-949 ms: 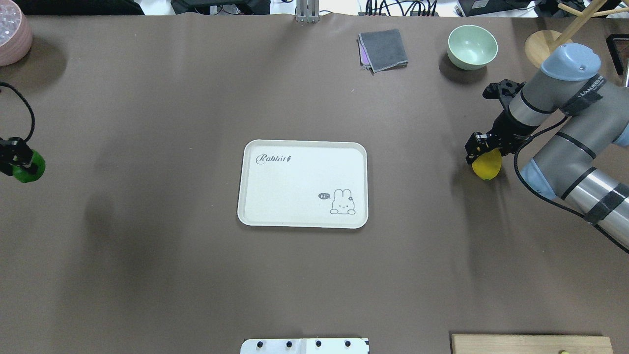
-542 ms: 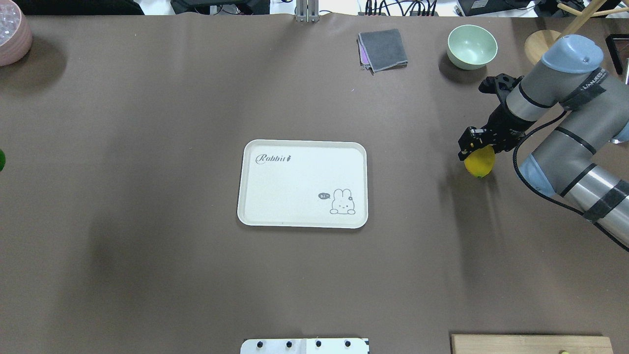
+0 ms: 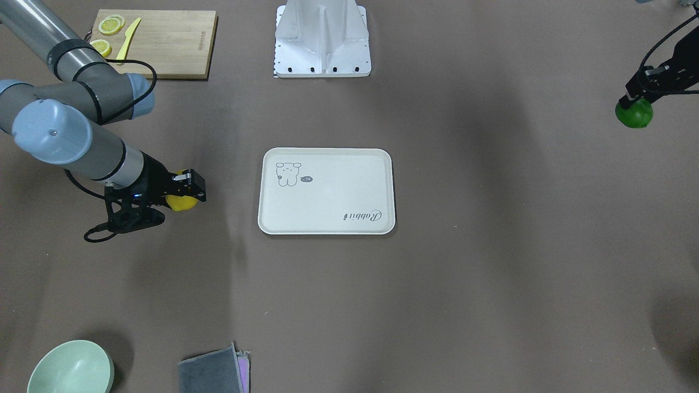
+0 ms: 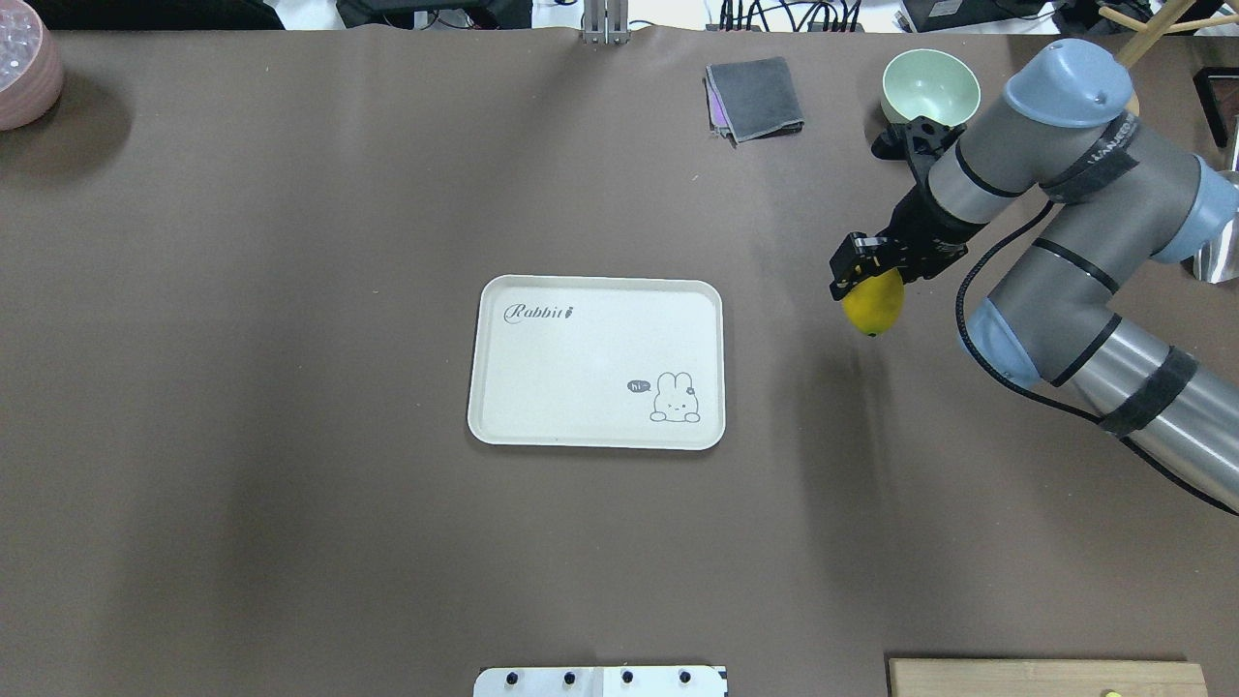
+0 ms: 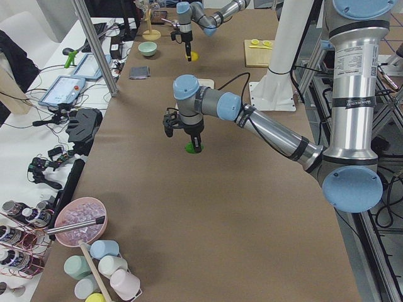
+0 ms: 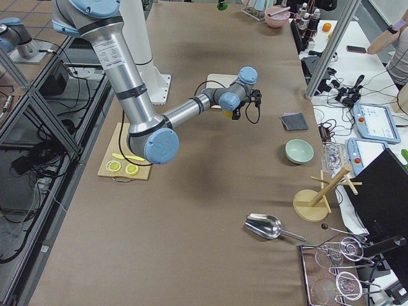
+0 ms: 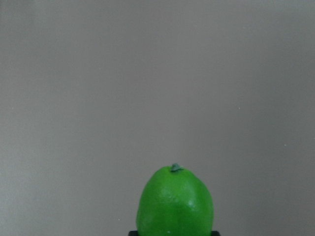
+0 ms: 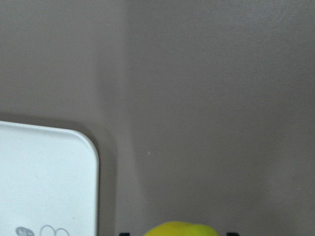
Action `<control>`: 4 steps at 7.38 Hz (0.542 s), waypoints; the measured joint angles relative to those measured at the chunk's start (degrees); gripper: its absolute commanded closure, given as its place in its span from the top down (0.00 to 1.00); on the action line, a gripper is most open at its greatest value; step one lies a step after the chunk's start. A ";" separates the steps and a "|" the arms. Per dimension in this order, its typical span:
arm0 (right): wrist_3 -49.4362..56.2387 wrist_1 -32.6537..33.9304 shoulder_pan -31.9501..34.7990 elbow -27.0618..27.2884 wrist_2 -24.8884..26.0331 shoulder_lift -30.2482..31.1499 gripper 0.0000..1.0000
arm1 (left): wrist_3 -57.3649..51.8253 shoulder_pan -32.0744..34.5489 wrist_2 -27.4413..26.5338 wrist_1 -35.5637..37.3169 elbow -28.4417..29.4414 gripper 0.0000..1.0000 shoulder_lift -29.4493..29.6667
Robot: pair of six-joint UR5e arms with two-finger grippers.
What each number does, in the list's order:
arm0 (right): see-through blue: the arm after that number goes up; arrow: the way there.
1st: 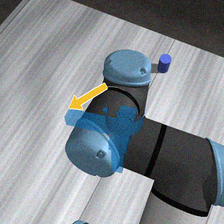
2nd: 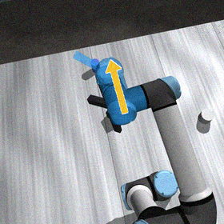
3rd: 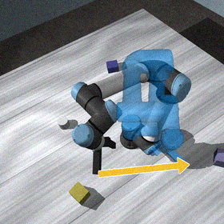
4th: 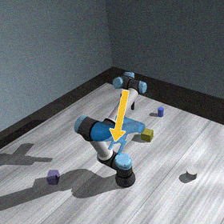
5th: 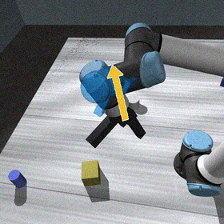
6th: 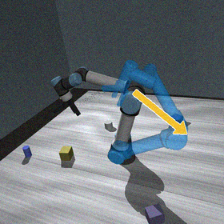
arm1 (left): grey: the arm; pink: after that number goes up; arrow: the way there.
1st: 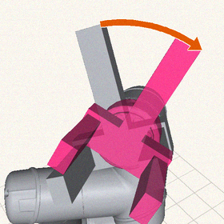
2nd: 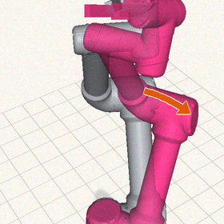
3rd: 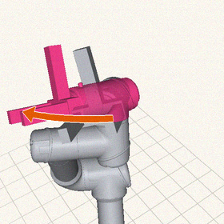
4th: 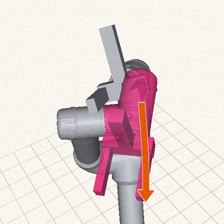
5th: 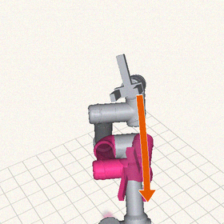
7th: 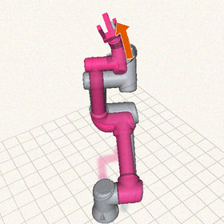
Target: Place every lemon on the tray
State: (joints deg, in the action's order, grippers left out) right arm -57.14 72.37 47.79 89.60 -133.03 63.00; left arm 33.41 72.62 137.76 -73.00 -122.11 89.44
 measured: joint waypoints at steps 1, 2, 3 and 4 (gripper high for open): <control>-6.92 -0.12 -1.77 0.01 1.27 -2.19 0.22 | 4.37 -1.98 -0.02 0.46 0.99 0.00 3.61; -11.58 -0.49 -3.47 -0.01 2.78 -3.93 0.22 | 8.51 -4.59 -0.23 0.63 3.11 0.00 8.00; -14.21 -1.55 -5.09 -0.08 4.10 -4.95 0.22 | 12.16 -7.17 -0.51 0.66 5.42 0.00 12.17; -15.29 -3.13 -6.75 -0.15 5.63 -5.55 0.23 | 15.27 -9.49 -0.70 0.66 7.85 0.00 16.06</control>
State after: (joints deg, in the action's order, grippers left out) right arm -72.44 69.24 41.04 89.45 -127.40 57.46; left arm 48.67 63.13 137.06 -72.33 -114.25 105.50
